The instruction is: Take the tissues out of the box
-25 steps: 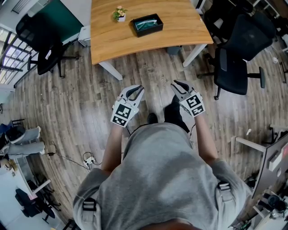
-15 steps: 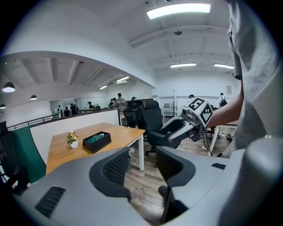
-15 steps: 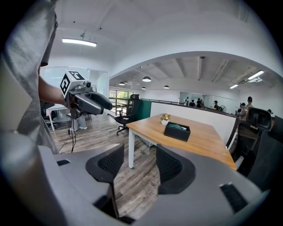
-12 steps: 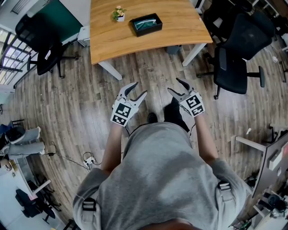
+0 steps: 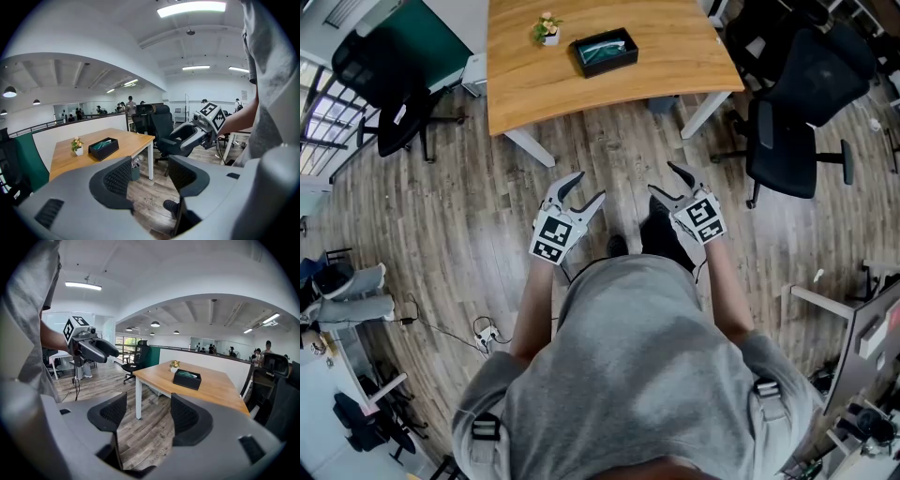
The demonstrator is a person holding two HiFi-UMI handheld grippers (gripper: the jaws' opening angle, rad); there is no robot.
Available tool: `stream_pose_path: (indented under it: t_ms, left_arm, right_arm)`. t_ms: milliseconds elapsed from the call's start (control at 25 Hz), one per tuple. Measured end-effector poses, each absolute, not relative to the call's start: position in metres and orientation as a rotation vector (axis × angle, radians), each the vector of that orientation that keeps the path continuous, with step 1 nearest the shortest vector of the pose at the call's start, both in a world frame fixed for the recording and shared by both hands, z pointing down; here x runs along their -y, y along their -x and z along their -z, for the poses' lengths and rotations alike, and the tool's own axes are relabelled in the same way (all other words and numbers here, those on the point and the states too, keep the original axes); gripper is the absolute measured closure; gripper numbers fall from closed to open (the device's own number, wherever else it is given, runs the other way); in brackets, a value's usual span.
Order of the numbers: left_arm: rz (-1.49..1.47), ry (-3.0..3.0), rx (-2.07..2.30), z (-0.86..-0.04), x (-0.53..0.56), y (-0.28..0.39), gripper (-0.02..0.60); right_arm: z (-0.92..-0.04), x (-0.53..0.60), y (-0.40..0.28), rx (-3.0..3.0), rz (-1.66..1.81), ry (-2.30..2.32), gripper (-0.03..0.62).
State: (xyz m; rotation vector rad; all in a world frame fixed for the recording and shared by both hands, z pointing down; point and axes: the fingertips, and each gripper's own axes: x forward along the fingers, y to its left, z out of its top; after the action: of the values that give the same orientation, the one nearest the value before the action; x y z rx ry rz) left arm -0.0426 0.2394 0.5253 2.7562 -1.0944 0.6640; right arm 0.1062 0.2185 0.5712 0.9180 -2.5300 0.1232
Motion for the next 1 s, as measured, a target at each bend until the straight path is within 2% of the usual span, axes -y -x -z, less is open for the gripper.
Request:
stream_pose_path:
  t_ms: [1000]
  left_arm:
    - [-0.674, -2.681, 1.206, -0.518, -0.116, -0.007, 0.331]
  right_arm:
    - [-0.576, -0.089, -0.153, 2.552, -0.121, -0.775, 0.293]
